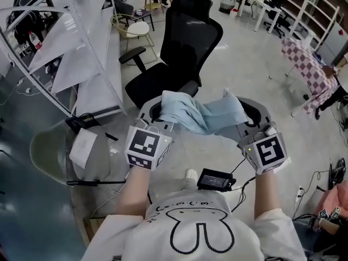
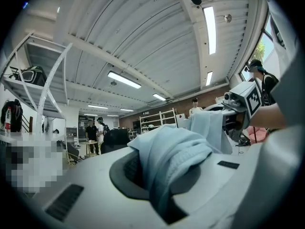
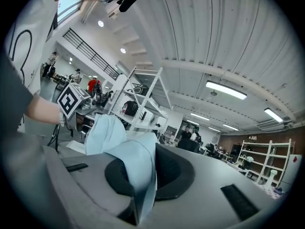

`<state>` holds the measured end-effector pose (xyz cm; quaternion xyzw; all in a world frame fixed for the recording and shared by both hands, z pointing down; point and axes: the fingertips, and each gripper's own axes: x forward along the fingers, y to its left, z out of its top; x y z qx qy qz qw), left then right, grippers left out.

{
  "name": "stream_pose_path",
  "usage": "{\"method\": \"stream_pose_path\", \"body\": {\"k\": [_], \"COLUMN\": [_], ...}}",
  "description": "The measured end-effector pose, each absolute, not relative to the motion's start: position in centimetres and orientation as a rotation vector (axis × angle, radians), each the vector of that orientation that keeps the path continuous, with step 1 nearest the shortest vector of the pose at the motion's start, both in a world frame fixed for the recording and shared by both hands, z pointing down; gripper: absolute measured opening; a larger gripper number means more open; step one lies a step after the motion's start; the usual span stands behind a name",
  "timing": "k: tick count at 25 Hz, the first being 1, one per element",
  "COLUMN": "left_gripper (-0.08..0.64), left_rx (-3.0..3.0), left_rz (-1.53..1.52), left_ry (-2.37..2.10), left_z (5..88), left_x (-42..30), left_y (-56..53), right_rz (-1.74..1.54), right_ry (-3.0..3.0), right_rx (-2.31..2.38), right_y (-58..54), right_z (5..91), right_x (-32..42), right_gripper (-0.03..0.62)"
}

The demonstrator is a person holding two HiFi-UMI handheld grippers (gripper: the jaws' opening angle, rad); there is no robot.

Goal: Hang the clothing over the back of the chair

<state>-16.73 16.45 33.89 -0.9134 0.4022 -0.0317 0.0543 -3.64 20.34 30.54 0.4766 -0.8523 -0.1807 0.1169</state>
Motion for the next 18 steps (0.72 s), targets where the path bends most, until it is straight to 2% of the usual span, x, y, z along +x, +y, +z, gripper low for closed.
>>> {"method": "stream_pose_path", "body": {"k": [11,18], "left_gripper": [0.037,0.037], "left_rx": [-2.729,-2.720], "left_rz": [-0.101,-0.113], "left_ry": [1.298,1.319], "left_z": [32.6,32.4], "left_x": [-9.5,-7.6], "left_y": [5.0,0.6], "right_rz": [-0.556,-0.566], "right_ry": [-2.526,-2.525], "right_rx": [1.300,1.304], "right_y": [8.5,3.5], "right_z": [28.7,28.6], "right_x": [3.6,7.2], "right_gripper": [0.046,0.046]}}
